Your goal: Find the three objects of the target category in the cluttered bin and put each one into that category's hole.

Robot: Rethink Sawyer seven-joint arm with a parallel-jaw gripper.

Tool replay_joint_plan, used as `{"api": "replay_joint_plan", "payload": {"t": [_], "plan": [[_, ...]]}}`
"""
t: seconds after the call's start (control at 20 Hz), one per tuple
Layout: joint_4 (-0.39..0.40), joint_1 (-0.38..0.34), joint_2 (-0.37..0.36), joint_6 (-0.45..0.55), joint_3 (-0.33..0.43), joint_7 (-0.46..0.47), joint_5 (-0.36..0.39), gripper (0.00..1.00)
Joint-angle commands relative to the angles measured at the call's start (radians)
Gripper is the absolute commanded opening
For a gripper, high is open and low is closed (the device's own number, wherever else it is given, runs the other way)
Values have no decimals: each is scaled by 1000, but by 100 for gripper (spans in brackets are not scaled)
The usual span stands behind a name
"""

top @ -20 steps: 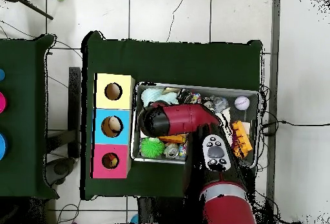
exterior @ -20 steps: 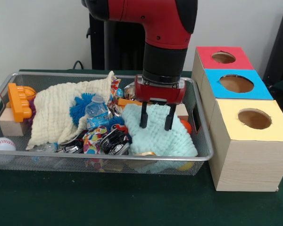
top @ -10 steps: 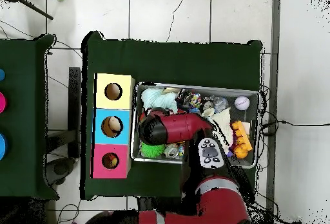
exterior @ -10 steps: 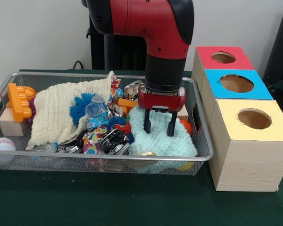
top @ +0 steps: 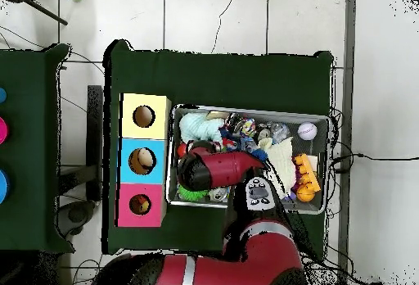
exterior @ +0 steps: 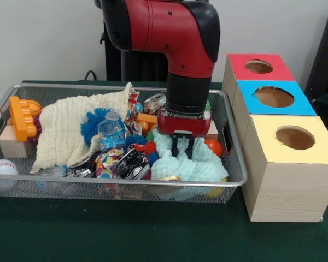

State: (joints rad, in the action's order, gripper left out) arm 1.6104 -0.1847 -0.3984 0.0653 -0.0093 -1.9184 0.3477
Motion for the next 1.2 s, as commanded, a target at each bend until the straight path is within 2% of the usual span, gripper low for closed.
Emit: {"api": "replay_joint_plan", "payload": {"t": [0.05,0.15,0.3,0.55,0.7,0.9,1.2], "plan": [[10,-28,43,-13,24,-89,19,0],[58,-50,-56,42,52,-41,39,0],[165,-149,-227,183,148,40,20,0],[250,-276,-406,388,263,198,-6,0],[281,-345,-487,466,313,263,-5,0],[308,-431,-540,514,379,352,39,0],[291,-478,-531,531,420,375,131,0]]}}
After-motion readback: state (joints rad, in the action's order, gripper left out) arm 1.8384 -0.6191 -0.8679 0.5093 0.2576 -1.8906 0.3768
